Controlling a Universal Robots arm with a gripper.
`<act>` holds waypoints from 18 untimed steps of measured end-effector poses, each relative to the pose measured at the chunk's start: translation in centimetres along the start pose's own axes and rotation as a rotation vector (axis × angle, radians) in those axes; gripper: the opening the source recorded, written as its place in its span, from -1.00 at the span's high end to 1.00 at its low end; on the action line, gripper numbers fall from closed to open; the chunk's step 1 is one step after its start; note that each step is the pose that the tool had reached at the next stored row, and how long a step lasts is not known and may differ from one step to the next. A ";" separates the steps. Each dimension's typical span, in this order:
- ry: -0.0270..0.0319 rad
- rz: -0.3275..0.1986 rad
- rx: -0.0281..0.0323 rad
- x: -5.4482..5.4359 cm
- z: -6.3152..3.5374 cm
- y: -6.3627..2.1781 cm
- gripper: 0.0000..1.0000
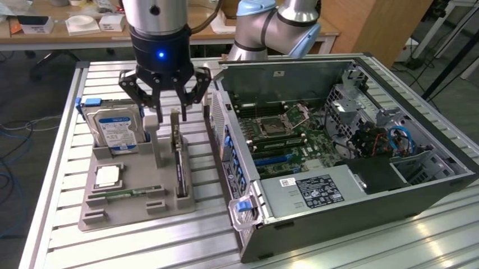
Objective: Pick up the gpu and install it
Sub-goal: 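Pick up the gpu and move the gpu toward the slot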
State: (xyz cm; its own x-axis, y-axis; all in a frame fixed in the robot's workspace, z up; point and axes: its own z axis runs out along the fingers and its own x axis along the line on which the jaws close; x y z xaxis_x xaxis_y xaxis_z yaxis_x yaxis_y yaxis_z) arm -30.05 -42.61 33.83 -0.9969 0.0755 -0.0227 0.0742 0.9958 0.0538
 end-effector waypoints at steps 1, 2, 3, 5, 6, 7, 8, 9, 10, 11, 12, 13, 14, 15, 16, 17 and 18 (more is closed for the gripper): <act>0.0001 0.000 0.0000 0.0 0.07 0.00 0.06; 0.0000 0.000 0.0000 0.0 0.14 -0.01 0.06; 0.0000 0.000 0.0000 0.0 0.21 -0.01 0.06; 0.0000 0.000 -0.0001 0.0 0.34 -0.02 0.06; 0.0000 0.000 0.0000 0.0 0.41 -0.02 0.06; 0.0000 0.000 0.0000 0.0 0.49 -0.03 0.06; 0.0000 0.000 -0.0001 0.0 0.56 -0.03 0.06; 0.0000 0.000 0.0000 0.0 0.63 -0.03 0.06; 0.0001 0.000 0.0000 0.0 0.70 -0.04 0.06; 0.0001 0.000 0.0000 0.0 0.77 -0.04 0.06; 0.0000 0.000 0.0001 0.0 0.84 -0.04 0.06; 0.0001 0.000 0.0000 0.0 0.90 -0.05 0.06; 0.0001 0.000 0.0000 0.0 0.97 -0.05 0.06; 0.0001 0.000 0.0000 0.0 1.03 -0.05 0.06; 0.0000 0.000 0.0000 0.0 1.10 -0.06 0.06; 0.0001 0.000 0.0001 0.0 1.15 -0.06 0.06; 0.0001 0.000 0.0000 0.0 1.20 -0.06 0.06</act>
State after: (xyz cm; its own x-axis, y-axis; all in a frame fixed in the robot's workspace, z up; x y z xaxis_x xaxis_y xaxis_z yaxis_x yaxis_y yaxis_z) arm -29.98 -42.62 32.63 -0.9969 0.0755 -0.0226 0.0742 0.9958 0.0538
